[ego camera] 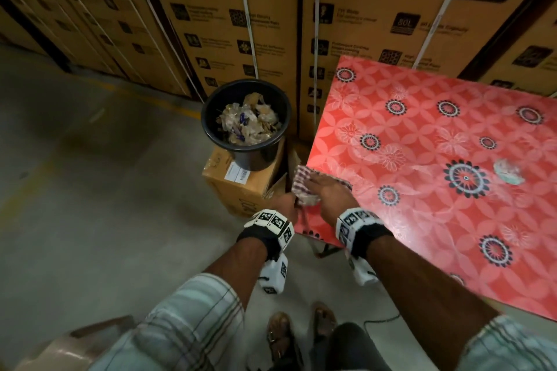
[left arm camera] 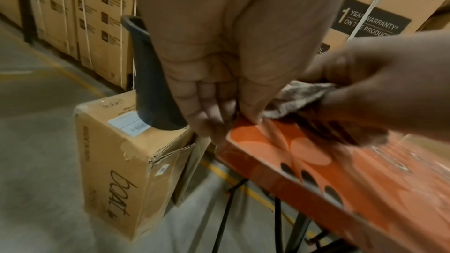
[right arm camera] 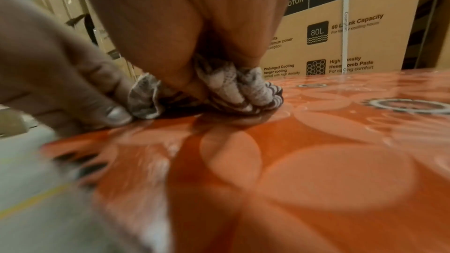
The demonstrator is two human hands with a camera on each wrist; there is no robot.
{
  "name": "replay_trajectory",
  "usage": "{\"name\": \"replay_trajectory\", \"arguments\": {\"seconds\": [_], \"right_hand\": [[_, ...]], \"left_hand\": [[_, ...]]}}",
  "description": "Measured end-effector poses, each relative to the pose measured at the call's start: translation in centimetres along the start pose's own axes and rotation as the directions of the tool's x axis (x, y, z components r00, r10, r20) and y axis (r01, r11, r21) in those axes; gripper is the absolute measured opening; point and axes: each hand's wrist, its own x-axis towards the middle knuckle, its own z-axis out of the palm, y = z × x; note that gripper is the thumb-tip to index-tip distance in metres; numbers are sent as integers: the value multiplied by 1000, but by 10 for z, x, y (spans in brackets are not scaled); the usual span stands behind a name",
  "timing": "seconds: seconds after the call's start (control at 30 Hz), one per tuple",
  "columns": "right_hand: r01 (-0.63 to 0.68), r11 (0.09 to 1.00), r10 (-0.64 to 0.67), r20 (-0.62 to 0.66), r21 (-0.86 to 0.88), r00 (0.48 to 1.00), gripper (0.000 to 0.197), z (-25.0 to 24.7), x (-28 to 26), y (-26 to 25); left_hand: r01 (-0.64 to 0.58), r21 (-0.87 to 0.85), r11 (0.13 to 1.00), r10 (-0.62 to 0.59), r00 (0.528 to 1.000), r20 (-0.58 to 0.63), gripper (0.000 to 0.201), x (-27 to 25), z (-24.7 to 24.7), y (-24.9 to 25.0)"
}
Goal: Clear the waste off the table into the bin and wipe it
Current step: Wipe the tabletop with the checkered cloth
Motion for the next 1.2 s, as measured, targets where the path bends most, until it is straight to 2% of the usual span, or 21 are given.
{"name": "replay_trajectory", "arguments": {"seconds": [0.07,0.17,0.2,0.3,0.4,0.5,0.63,0.73,0.8,0.83,0.87,0.93,0.97,1.03,1.1,1.2], "right_hand": [[26,999,-26,18,27,1000,71,2,-10,1],[68,997,-69,25,39,997,66,-6,9,16],[64,998,-65,9,29,998,66,-13,22,23],[50,999,-50,29,2,998,73,-36,73,52],[3,1000,-2,58,-27,998,73,-53,107,70],[-20,999,20,11,-28,1000,72,-55,112,69],[23,1000,-23,18,-3,1000,59,-39,86,74],[76,997,-77,45,28,996,52,-44,85,81],[81,997,-81,75,3,994,51,-57,106,90],[69,998,-67,77,-13,995,51,-64,120,97],[52,998,-50,69,-27,996,52,-71,136,105],[41,998,-38,58,-53,998,60,-81,168,123],[50,997,-45,82,-62,996,66,-88,182,131],[76,995,-66,135,-71,989,73,-102,204,139],[108,990,-97,121,-92,988,72,-108,210,144],[135,988,-132,35,-81,991,65,-89,197,149]], "left_hand": [[4,5,1000,-4,998,61,27,13,-1,-2],[28,5,1000,-28,990,138,33,39,1,-8],[3,23,1000,-6,992,130,40,51,5,-12],[-37,63,997,32,997,73,52,40,-7,6],[-54,89,995,52,998,20,44,51,-14,29],[-43,8,999,43,996,-79,48,64,-32,50],[-62,38,997,65,995,-73,28,81,-51,71],[-32,105,994,39,997,-65,30,92,-51,82],[-80,121,989,86,995,-41,33,98,-52,91],[-61,149,987,65,998,-19,34,102,-53,95],[4,166,986,-5,1000,5,34,107,-53,98],[108,153,982,-109,994,-3,40,120,-51,102],[123,141,982,-121,992,-28,47,128,-51,101],[72,141,987,-68,997,-37,64,140,-55,100],[30,117,993,-29,1000,-11,71,153,-60,103],[-31,104,994,38,997,-66,55,164,-76,115]]}}
